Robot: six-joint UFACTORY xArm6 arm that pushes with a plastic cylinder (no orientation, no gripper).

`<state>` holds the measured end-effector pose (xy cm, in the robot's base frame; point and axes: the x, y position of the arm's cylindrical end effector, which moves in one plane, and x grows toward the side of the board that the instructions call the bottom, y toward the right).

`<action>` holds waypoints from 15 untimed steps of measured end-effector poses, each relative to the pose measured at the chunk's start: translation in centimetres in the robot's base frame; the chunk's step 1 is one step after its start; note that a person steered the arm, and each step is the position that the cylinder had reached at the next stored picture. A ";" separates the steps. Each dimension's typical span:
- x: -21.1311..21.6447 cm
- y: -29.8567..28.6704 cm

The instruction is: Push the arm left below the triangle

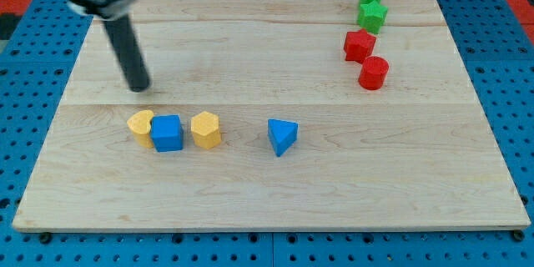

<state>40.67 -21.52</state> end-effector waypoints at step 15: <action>14.5 18.7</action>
<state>55.16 -2.86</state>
